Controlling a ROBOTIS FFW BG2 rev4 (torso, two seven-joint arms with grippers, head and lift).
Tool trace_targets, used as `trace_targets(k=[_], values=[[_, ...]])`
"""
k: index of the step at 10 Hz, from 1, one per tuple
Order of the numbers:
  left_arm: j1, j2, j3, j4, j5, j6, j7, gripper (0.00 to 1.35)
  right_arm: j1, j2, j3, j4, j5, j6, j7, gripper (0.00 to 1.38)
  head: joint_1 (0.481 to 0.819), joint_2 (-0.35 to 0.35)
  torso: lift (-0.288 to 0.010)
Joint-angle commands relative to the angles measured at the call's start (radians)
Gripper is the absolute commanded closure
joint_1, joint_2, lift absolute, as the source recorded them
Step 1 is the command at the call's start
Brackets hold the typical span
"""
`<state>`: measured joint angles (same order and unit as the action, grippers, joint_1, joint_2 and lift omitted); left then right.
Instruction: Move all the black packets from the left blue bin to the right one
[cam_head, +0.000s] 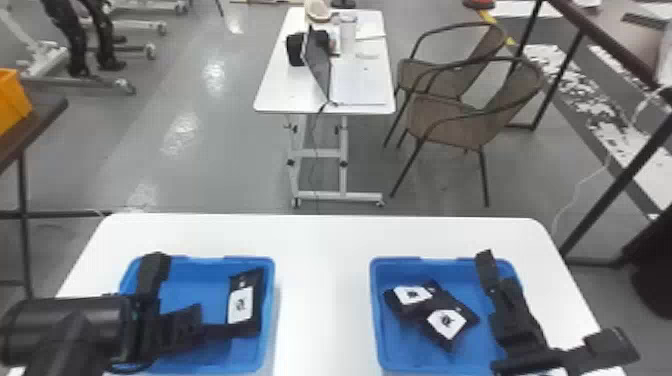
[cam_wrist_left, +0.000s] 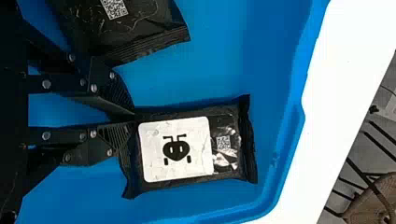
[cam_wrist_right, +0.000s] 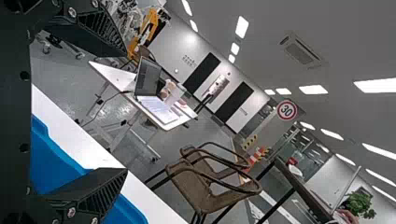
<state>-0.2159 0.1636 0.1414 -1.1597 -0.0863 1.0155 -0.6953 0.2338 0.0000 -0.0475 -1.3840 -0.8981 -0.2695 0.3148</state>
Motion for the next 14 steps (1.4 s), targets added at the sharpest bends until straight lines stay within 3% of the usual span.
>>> trace_targets(k=[1, 4, 6, 7, 8, 9, 12, 14], values=[[-0.006, 0.013, -0.031, -0.001, -0.027, -0.006, -0.015, 1.08, -0.001, 0.001, 0.000, 0.003, -0.008, 0.006, 0.006, 0.14, 0.695, -0.012, 0.000], [-0.006, 0.016, -0.042, -0.012, -0.087, -0.057, -0.098, 1.14, -0.002, 0.001, 0.000, 0.007, -0.012, 0.012, 0.014, 0.14, 0.695, -0.007, 0.000], [-0.002, -0.003, -0.013, -0.015, -0.089, -0.055, -0.109, 1.13, -0.004, 0.001, 0.000, 0.008, -0.015, 0.015, 0.015, 0.14, 0.695, -0.010, 0.000], [0.006, -0.022, 0.017, -0.015, -0.090, -0.080, -0.113, 0.76, -0.002, 0.001, 0.002, 0.010, -0.015, 0.015, 0.015, 0.14, 0.695, -0.011, 0.000], [0.015, -0.030, 0.037, -0.015, -0.076, -0.144, -0.113, 0.30, -0.004, 0.001, 0.002, 0.011, -0.016, 0.015, 0.017, 0.14, 0.695, -0.012, 0.000], [0.015, -0.032, 0.043, -0.017, -0.049, -0.150, -0.121, 0.07, -0.004, 0.001, 0.002, 0.011, -0.018, 0.016, 0.018, 0.14, 0.695, -0.016, 0.000], [0.035, -0.045, 0.040, -0.115, -0.061, -0.097, -0.124, 0.00, -0.002, 0.001, 0.002, 0.011, -0.025, 0.016, 0.020, 0.14, 0.695, -0.029, 0.000], [0.049, -0.056, 0.033, -0.193, -0.098, -0.005, -0.124, 0.00, -0.005, 0.001, 0.005, 0.014, -0.030, 0.016, 0.021, 0.14, 0.695, -0.032, 0.000]])
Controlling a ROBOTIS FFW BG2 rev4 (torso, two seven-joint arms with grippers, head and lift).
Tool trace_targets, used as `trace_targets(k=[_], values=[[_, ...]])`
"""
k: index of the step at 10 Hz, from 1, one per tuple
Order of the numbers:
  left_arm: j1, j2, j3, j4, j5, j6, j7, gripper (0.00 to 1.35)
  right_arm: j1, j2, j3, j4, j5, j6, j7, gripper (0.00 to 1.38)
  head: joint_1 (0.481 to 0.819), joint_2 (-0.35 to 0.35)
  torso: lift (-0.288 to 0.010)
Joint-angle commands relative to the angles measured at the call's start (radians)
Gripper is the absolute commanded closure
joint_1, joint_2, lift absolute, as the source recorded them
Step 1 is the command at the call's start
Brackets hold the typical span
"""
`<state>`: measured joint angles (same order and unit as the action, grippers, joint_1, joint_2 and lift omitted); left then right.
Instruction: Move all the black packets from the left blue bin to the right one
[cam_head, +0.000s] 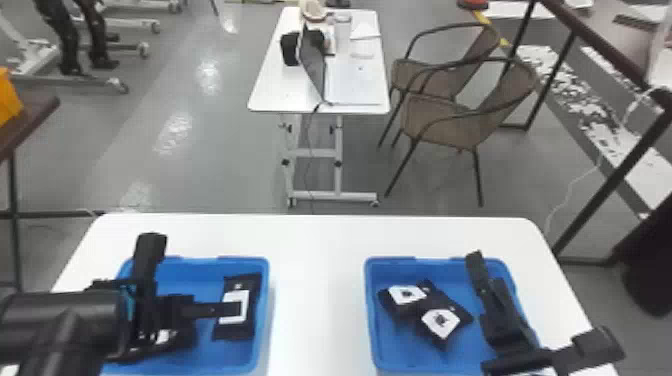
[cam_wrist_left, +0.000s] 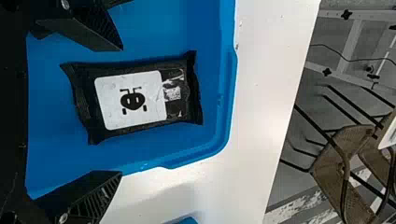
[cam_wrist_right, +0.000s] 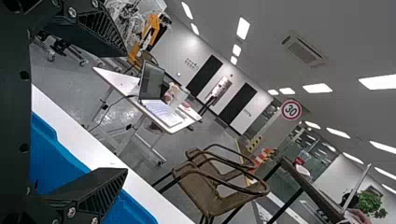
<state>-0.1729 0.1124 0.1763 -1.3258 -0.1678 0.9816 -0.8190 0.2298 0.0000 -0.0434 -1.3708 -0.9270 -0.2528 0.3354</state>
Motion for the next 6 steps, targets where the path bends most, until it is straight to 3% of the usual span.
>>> trace_targets(k=[1, 3, 6], values=[[0.007, -0.016, 0.009, -0.036, -0.033, 0.046, 0.000, 0.00, -0.001, 0.001, 0.002, 0.003, -0.007, 0.001, 0.001, 0.14, 0.695, -0.032, 0.000], [-0.005, -0.016, 0.012, -0.018, -0.076, 0.046, 0.000, 0.00, -0.006, 0.001, 0.005, 0.009, -0.010, 0.001, 0.001, 0.14, 0.695, -0.030, 0.000], [-0.071, 0.003, -0.024, 0.100, -0.093, -0.015, 0.000, 0.00, -0.006, 0.001, 0.005, 0.013, -0.024, 0.003, 0.005, 0.14, 0.695, -0.013, 0.000]])
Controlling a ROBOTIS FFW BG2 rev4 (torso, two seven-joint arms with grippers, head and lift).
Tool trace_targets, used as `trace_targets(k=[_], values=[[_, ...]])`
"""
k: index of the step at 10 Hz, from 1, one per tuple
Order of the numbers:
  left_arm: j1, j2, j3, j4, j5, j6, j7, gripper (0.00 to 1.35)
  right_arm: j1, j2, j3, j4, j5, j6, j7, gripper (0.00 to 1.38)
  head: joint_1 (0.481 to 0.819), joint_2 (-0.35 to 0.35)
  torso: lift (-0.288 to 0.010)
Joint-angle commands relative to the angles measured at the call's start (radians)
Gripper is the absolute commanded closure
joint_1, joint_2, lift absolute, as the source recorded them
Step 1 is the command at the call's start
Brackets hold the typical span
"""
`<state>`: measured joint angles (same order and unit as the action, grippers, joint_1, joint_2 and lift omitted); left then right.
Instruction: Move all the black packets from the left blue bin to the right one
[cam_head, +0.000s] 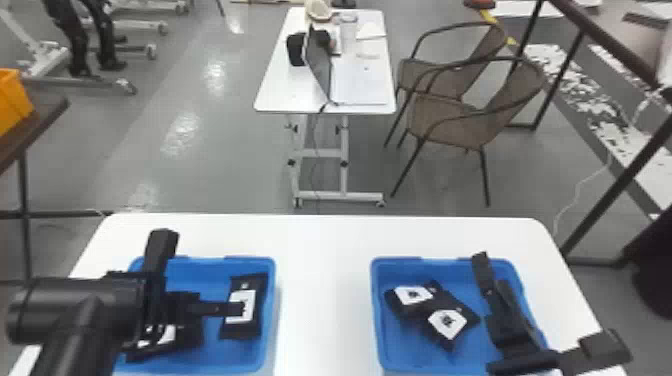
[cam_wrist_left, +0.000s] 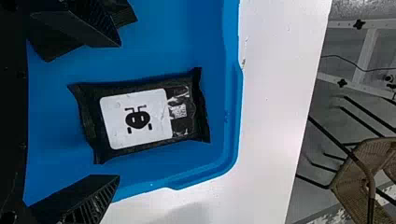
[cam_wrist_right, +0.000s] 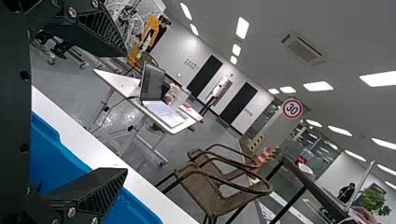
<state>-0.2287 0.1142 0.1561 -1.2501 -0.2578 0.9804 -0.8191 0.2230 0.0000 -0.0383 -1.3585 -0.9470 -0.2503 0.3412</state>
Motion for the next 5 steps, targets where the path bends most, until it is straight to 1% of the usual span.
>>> trace_targets(k=[1, 2, 3, 5], values=[[-0.044, 0.002, -0.021, 0.080, 0.000, -0.038, 0.000, 0.00, 0.001, 0.001, 0.000, 0.002, -0.009, 0.000, 0.002, 0.14, 0.695, -0.013, 0.000], [-0.070, 0.002, -0.047, 0.135, -0.001, -0.071, 0.000, 0.00, -0.001, 0.001, 0.000, 0.002, -0.012, 0.000, 0.002, 0.14, 0.695, -0.017, 0.000], [-0.090, -0.004, -0.052, 0.189, -0.003, -0.095, 0.000, 0.00, -0.001, 0.001, 0.000, 0.004, -0.015, 0.000, 0.002, 0.14, 0.695, -0.025, 0.000], [-0.121, -0.007, -0.066, 0.273, -0.001, -0.114, 0.000, 0.00, -0.001, 0.001, 0.000, 0.009, -0.021, 0.000, 0.005, 0.14, 0.695, -0.042, 0.000]])
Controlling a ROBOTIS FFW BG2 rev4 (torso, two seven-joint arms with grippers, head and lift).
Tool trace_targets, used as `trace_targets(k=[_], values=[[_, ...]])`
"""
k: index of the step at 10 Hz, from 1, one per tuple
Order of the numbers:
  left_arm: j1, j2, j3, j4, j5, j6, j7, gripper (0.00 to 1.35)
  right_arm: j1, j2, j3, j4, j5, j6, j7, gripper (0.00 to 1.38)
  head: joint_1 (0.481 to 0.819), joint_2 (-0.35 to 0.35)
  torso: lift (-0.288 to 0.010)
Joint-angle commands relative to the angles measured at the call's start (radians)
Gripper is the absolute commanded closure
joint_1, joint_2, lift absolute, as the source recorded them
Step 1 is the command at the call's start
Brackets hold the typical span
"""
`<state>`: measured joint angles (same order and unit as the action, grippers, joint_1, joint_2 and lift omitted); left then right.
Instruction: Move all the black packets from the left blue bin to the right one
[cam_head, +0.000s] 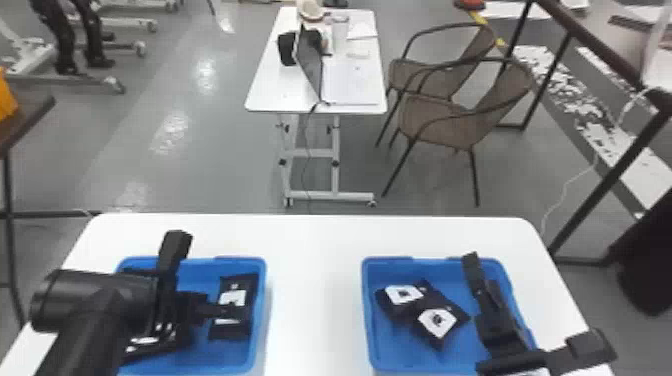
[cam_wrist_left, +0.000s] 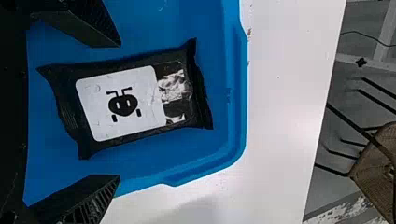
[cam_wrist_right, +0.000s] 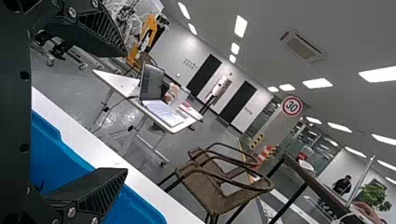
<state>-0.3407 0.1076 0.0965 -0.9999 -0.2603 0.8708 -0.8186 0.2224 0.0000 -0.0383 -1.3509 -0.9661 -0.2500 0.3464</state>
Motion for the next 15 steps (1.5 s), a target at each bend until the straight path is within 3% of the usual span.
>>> trace_targets(k=[1, 7, 9, 11, 12, 13, 15], values=[[-0.018, -0.003, -0.009, 0.047, -0.011, -0.012, 0.001, 0.00, 0.000, 0.001, 0.000, 0.003, -0.005, 0.000, 0.002, 0.14, 0.695, -0.048, 0.000], [-0.067, -0.002, -0.008, 0.155, -0.031, -0.052, 0.032, 0.00, 0.000, 0.001, 0.000, 0.016, -0.034, 0.002, 0.016, 0.14, 0.695, -0.048, 0.000], [-0.070, -0.002, -0.006, 0.168, -0.034, -0.058, 0.045, 0.32, 0.000, 0.001, 0.000, 0.021, -0.045, 0.002, 0.020, 0.14, 0.695, -0.042, 0.000], [-0.075, -0.002, -0.004, 0.190, -0.016, -0.068, 0.049, 0.39, -0.002, 0.001, 0.000, 0.026, -0.051, 0.005, 0.023, 0.14, 0.695, -0.041, 0.000], [-0.075, -0.002, -0.003, 0.192, -0.011, -0.070, 0.049, 0.54, -0.002, 0.001, 0.000, 0.027, -0.051, 0.006, 0.025, 0.14, 0.695, -0.044, 0.000], [-0.073, 0.001, -0.004, 0.192, 0.003, -0.081, 0.049, 0.84, -0.002, 0.001, 0.000, 0.027, -0.051, 0.009, 0.026, 0.14, 0.695, -0.045, 0.000], [-0.072, 0.018, -0.027, 0.190, 0.047, -0.104, 0.039, 0.94, 0.000, 0.001, 0.000, 0.029, -0.057, 0.014, 0.031, 0.14, 0.695, -0.044, 0.000]])
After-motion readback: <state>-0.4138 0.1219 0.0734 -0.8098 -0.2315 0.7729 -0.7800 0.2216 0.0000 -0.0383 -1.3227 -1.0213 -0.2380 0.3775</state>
